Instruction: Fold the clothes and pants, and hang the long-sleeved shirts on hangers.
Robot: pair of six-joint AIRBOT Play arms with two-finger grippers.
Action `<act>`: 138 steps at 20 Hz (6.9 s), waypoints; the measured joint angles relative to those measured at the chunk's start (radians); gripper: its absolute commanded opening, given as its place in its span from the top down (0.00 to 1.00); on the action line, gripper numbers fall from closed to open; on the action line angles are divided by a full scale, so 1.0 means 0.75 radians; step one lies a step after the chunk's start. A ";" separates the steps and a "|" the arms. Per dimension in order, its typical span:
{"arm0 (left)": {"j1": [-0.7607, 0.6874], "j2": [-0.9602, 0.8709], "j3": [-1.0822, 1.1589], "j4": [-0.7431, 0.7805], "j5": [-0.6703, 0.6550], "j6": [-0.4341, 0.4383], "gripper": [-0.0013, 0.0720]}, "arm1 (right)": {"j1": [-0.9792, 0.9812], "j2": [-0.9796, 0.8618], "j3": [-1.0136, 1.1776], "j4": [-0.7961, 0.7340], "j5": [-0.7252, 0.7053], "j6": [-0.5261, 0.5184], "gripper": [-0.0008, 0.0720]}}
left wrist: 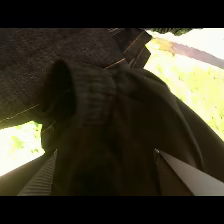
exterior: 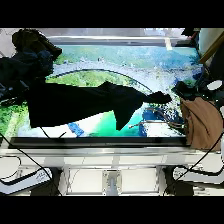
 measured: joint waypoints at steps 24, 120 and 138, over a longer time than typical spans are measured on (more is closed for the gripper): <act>0.380 0.504 -0.519 0.157 -0.480 0.051 0.04 | 1.175 -0.083 -0.231 0.015 0.119 -0.054 0.27; 0.397 0.096 -0.641 -0.573 -0.395 0.445 0.96 | 0.022 0.254 1.119 -0.670 1.084 0.058 0.38; 0.659 0.444 -0.641 -0.419 -0.494 0.386 0.96 | 0.021 0.296 -0.224 -0.312 0.178 0.180 0.37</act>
